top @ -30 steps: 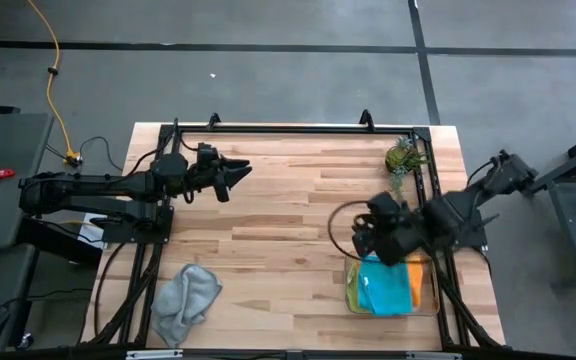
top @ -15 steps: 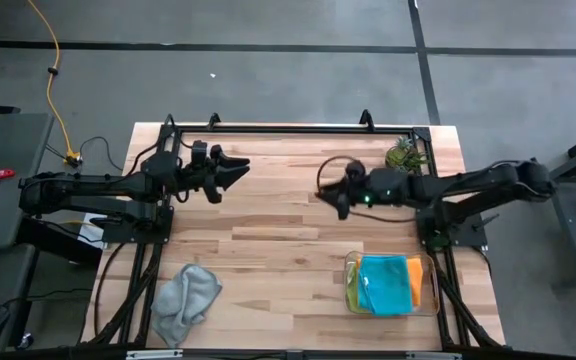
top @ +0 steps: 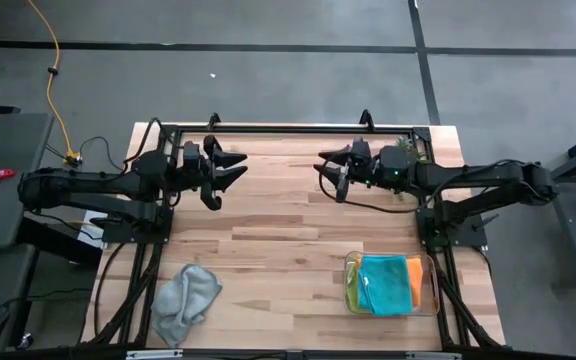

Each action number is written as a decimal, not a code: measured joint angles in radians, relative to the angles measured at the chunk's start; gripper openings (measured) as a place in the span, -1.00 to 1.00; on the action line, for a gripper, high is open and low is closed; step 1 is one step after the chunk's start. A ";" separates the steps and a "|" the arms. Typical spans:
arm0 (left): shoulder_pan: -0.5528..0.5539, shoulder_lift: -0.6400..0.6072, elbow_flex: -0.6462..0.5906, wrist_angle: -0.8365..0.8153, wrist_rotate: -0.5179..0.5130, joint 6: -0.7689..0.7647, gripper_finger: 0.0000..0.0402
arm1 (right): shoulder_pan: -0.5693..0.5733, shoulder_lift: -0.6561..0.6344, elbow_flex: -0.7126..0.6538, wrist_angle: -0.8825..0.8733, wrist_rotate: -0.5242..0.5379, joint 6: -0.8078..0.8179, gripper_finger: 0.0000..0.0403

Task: Fold microfiber towels
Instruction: Fold the gray microfiber cloth

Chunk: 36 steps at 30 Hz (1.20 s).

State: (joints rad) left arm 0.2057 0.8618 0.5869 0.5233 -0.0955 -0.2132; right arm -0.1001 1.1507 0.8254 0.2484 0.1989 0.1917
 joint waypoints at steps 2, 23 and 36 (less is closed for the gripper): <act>-0.017 0.000 0.005 -0.009 -0.026 0.039 -0.27 | 0.000 0.000 0.001 -0.006 0.007 0.024 -0.12; -0.195 0.005 0.093 -0.578 0.025 -0.066 -0.27 | 0.000 0.000 0.002 -0.063 0.007 0.070 -0.12; -0.763 0.147 0.088 -1.085 -0.038 -0.527 -0.27 | 0.000 0.000 0.003 -0.154 0.008 0.070 -0.12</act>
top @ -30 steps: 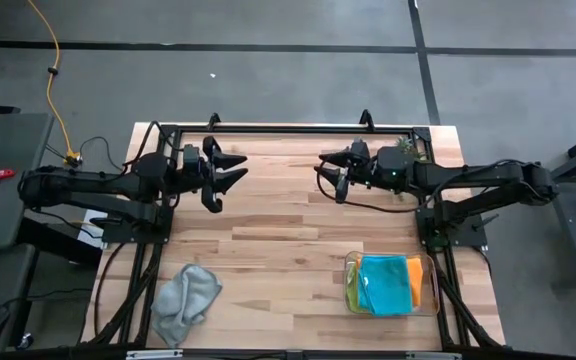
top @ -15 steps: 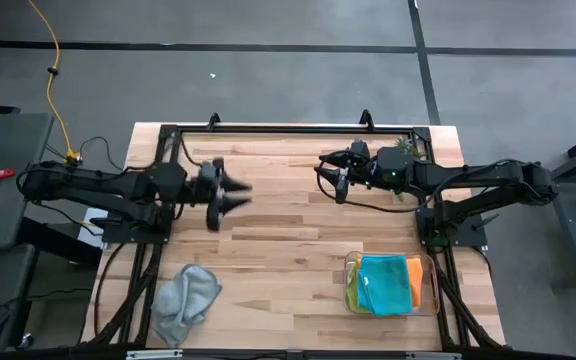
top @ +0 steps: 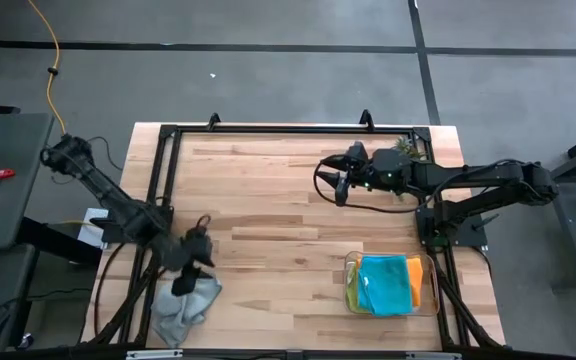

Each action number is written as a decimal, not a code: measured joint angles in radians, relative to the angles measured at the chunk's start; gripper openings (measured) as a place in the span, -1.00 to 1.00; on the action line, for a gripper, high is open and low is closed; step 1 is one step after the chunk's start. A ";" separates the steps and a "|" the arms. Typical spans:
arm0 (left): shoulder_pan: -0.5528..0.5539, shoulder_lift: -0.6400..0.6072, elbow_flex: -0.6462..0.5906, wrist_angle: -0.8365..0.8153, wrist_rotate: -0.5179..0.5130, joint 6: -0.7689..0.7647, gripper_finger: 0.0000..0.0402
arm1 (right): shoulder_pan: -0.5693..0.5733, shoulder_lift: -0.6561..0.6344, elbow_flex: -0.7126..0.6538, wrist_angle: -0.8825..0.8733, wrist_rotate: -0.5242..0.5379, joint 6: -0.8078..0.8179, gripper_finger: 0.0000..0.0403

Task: Fold microfiber towels
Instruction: Fold the gray microfiber cloth

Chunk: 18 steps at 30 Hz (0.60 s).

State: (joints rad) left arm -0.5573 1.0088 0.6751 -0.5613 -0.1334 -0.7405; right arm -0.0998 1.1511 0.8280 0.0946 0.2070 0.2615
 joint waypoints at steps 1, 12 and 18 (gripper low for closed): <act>-0.035 0.022 -0.007 0.002 -0.027 -0.020 -0.27 | 0.000 0.000 0.000 -0.005 0.000 0.000 -0.12; -0.133 0.322 -0.042 0.066 -0.134 0.092 -0.27 | 0.000 0.001 0.000 -0.054 0.000 0.002 -0.12; -0.117 0.419 -0.042 0.188 -0.034 0.235 -0.27 | 0.000 0.001 0.000 -0.063 0.000 0.003 -0.12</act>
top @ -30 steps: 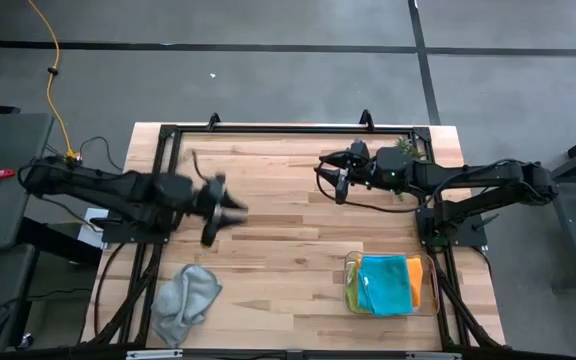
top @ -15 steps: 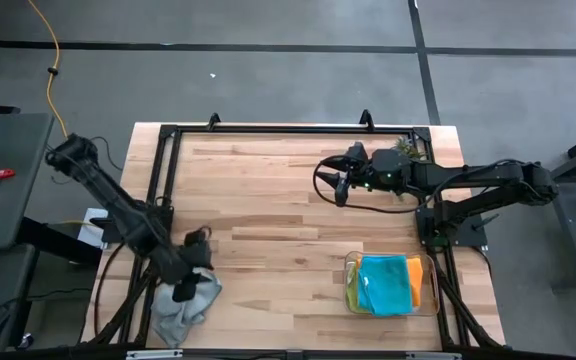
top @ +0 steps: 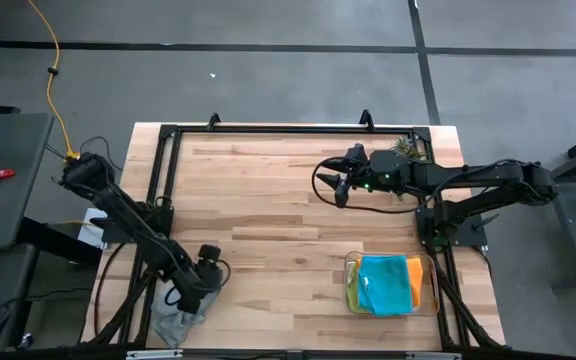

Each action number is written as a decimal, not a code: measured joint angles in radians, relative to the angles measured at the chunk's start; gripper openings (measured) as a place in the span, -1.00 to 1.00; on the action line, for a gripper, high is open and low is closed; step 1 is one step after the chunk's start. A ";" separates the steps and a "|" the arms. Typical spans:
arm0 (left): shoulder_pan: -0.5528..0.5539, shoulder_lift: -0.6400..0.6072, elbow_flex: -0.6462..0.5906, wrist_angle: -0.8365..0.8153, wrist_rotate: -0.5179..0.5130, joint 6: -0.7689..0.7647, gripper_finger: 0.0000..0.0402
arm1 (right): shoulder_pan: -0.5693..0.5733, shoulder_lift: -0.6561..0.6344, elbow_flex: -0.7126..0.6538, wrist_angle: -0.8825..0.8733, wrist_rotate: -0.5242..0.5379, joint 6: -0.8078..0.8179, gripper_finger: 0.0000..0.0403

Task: Fold microfiber towels
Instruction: Fold the gray microfiber cloth

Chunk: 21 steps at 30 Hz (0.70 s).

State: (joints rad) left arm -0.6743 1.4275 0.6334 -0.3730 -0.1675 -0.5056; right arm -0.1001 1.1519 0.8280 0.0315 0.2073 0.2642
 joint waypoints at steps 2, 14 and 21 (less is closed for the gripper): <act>0.001 0.026 0.000 0.001 -0.011 0.020 -0.27 | 0.000 0.000 0.000 0.000 0.000 0.000 -0.12; 0.013 0.090 0.003 0.010 -0.083 0.082 -0.27 | 0.000 0.000 0.000 -0.009 0.000 0.027 -0.12; 0.044 0.085 0.001 0.001 -0.138 0.162 -0.57 | 0.000 0.000 0.000 -0.014 0.000 0.028 -0.12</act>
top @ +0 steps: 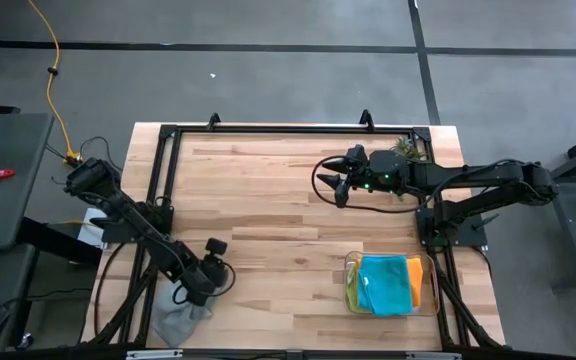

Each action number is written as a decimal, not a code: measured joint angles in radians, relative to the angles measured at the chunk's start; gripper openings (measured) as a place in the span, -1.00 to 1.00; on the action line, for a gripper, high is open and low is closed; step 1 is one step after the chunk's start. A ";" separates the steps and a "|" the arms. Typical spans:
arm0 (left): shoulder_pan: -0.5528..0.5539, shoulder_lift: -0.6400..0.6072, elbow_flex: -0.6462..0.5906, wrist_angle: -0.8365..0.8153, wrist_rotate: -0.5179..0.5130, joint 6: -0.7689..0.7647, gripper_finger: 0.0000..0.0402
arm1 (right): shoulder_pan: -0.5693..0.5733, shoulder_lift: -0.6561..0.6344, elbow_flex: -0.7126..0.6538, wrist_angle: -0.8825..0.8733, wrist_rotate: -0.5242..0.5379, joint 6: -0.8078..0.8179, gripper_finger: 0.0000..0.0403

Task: Fold microfiber towels
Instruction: Fold the gray microfiber cloth

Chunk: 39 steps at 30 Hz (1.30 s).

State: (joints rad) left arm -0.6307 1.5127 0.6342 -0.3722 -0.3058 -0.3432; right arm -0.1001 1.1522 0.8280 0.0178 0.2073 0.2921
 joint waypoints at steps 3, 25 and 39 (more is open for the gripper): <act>0.050 0.000 0.000 0.001 -0.037 0.064 -0.86 | 0.000 0.000 0.000 0.000 0.000 0.023 -0.12; 1.002 -0.002 0.153 0.320 0.045 0.298 -1.00 | 0.000 0.006 0.000 -0.090 -0.003 0.236 -0.12; 1.088 -0.158 0.245 0.037 0.227 0.194 -1.00 | 0.000 0.361 0.000 0.055 -0.215 0.330 -0.12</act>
State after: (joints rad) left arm 0.4573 1.3552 0.8791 -0.3357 -0.0792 -0.1488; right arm -0.1005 1.5134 0.8280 0.0729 -0.0073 0.6223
